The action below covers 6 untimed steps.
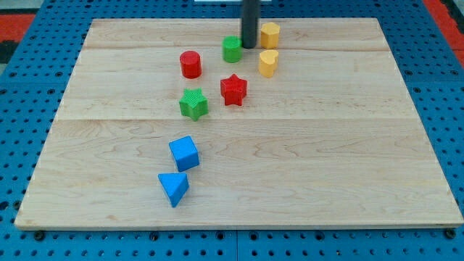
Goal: Move the hexagon towards the top right
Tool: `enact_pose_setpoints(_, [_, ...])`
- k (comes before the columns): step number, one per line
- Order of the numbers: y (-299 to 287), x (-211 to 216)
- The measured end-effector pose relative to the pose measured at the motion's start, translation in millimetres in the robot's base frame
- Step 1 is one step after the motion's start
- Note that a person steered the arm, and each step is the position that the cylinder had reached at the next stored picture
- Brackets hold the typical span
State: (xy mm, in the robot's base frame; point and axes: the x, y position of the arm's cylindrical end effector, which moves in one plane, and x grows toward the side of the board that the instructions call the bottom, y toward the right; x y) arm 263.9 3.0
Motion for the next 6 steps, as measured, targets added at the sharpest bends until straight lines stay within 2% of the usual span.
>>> enact_pose_setpoints(1, [13.1,-7.8])
enact_pose_setpoints(2, [71.4,-22.9])
enact_pose_setpoints(3, [95.3,-9.6])
enact_pose_setpoints(4, [89.5,30.2])
enact_pose_setpoints(5, [53.7,70.1])
enact_pose_setpoints(6, [-36.9,69.1])
